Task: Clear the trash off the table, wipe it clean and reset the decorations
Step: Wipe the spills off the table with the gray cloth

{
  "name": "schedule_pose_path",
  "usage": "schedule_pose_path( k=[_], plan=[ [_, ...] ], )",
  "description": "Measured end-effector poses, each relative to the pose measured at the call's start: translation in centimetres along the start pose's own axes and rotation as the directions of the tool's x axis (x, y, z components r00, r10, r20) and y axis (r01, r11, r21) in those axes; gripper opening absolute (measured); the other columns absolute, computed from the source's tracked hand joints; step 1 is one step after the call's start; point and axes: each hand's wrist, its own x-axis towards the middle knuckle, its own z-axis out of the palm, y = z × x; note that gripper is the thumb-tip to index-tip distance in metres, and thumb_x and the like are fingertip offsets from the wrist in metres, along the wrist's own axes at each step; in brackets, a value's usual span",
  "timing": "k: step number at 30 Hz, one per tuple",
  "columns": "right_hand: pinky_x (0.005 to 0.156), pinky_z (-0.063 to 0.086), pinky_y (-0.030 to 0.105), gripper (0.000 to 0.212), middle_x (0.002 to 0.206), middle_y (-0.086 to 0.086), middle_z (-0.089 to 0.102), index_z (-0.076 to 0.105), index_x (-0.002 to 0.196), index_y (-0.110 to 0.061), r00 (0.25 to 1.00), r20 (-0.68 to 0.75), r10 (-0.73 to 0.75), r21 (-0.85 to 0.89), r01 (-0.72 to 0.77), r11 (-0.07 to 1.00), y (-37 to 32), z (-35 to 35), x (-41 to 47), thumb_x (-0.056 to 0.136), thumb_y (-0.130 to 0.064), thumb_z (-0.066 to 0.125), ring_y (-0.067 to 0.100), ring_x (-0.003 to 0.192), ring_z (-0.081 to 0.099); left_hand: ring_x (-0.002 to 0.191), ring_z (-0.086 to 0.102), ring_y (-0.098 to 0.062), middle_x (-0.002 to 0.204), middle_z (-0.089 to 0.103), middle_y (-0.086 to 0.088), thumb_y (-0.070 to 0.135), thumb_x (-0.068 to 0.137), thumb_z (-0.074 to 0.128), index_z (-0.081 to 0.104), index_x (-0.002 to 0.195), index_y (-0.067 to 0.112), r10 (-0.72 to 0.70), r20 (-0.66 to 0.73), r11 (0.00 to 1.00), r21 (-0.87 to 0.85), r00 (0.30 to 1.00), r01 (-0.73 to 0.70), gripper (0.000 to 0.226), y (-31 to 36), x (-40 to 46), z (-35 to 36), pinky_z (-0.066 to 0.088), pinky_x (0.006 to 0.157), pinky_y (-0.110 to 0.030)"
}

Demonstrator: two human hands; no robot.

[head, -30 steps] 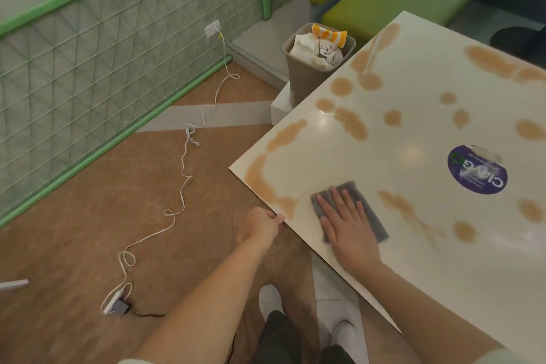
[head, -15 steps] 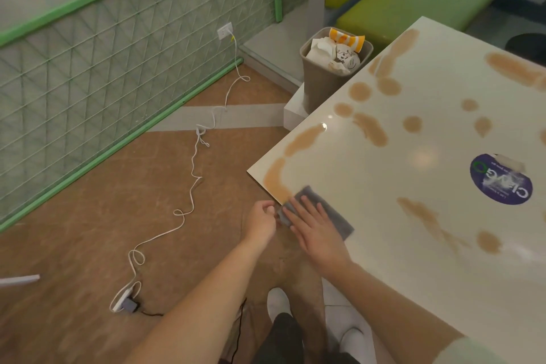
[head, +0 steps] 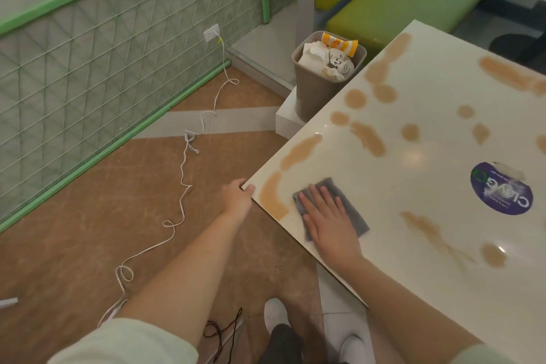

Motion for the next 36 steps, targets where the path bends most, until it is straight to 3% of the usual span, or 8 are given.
schedule_pose_path(
  k=[6, 10, 15, 18, 26, 29, 33, 36],
  plan=[
    [0.121, -0.001, 0.035, 0.054, 0.162, -0.003, 0.016, 0.026, 0.154, -0.026, 0.988, -0.065, 0.142, -0.009, -0.143, 0.990, 0.3, 0.0, -2.7, 0.104, -0.037, 0.010, 0.016, 0.151, 0.003, 0.085, 0.054, -0.015, 0.112, 0.068, -0.003, 0.014, 0.096, 0.056, 0.066, 0.123, 0.015, -0.020, -0.014, 0.999, -0.048, 1.000, 0.020, 0.029, 0.5, -0.2, -0.4, 0.029, 0.058, -0.019],
    [0.120, 0.005, 0.039, 0.054, 0.162, -0.004, 0.017, 0.027, 0.153, -0.028, 0.996, -0.028, 0.086, -0.011, -0.086, 0.996, -1.9, 0.9, -1.8, 0.104, -0.039, 0.008, 0.018, 0.151, 0.006, 0.081, 0.056, -0.014, 0.091, 0.066, 0.008, 0.024, 0.095, 0.058, 0.070, 0.115, 0.027, -0.035, 0.019, 0.999, 0.024, 0.999, 0.034, 0.023, 0.3, 0.0, -1.0, 0.036, 0.070, -0.024],
    [0.121, -0.002, 0.034, 0.057, 0.161, -0.005, 0.016, 0.030, 0.153, -0.028, 0.992, -0.041, 0.118, 0.014, -0.117, 0.993, 1.6, -0.4, 3.1, 0.100, -0.041, 0.013, 0.019, 0.151, 0.008, 0.089, 0.058, -0.015, 0.096, 0.066, 0.009, 0.029, 0.093, 0.062, 0.070, 0.115, 0.030, -0.056, 0.034, 0.998, 0.040, 0.998, 0.055, 0.023, 0.1, 0.4, -1.3, 0.044, 0.084, -0.026],
    [0.121, 0.007, 0.040, 0.056, 0.161, 0.000, 0.022, 0.033, 0.152, -0.025, 0.968, -0.121, 0.218, 0.038, -0.215, 0.976, 1.3, -0.3, 2.1, 0.100, -0.037, 0.015, 0.022, 0.150, 0.013, 0.087, 0.058, -0.016, 0.092, 0.064, 0.008, 0.030, 0.091, 0.065, 0.070, 0.116, 0.028, -0.049, 0.052, 0.999, 0.025, 0.997, 0.047, 0.025, 0.1, 0.4, -1.6, 0.043, 0.081, -0.026],
    [0.121, -0.001, 0.034, 0.052, 0.162, -0.005, 0.018, 0.030, 0.152, -0.028, 0.996, -0.064, 0.065, 0.046, -0.062, 0.997, -1.4, 0.6, 2.7, 0.102, -0.036, 0.017, 0.015, 0.150, 0.005, 0.072, 0.059, -0.014, 0.085, 0.066, 0.007, 0.033, 0.091, 0.066, 0.068, 0.114, 0.031, -0.080, 0.073, 0.997, -0.013, 0.994, 0.081, 0.024, 0.0, 0.6, -1.7, 0.046, 0.078, -0.028],
    [0.121, -0.002, 0.034, 0.052, 0.161, -0.004, 0.020, 0.034, 0.151, -0.027, 0.984, -0.090, 0.151, 0.092, -0.143, 0.985, 1.4, -0.2, 3.7, 0.101, -0.034, 0.019, 0.016, 0.150, 0.008, 0.059, 0.054, -0.008, 0.067, 0.059, 0.012, 0.034, 0.091, 0.066, 0.069, 0.113, 0.032, -0.094, 0.065, 0.995, -0.035, 0.993, 0.097, 0.022, -0.1, 0.6, -1.5, 0.042, 0.069, -0.025],
    [0.122, 0.006, 0.038, 0.054, 0.156, 0.000, 0.035, 0.049, 0.142, -0.020, 0.929, -0.217, 0.299, 0.261, -0.240, 0.935, 1.7, -0.4, 0.6, 0.100, -0.033, 0.019, 0.018, 0.149, 0.018, 0.059, 0.054, -0.006, 0.069, 0.060, 0.014, 0.034, 0.091, 0.065, 0.070, 0.111, 0.034, -0.088, 0.058, 0.995, -0.045, 0.994, 0.091, 0.021, -0.2, 0.5, -1.5, 0.042, 0.068, -0.025],
    [0.121, 0.005, 0.035, 0.049, 0.154, 0.000, 0.039, 0.049, 0.142, -0.023, 0.982, -0.143, 0.124, 0.277, -0.080, 0.957, -1.6, 0.6, -1.8, 0.102, -0.030, 0.022, 0.017, 0.148, 0.021, 0.059, 0.054, -0.006, 0.071, 0.060, 0.015, 0.035, 0.091, 0.065, 0.070, 0.111, 0.035, -0.094, 0.054, 0.994, -0.046, 0.994, 0.097, 0.021, -0.2, 0.4, -1.5, 0.040, 0.063, -0.024]
  ],
)
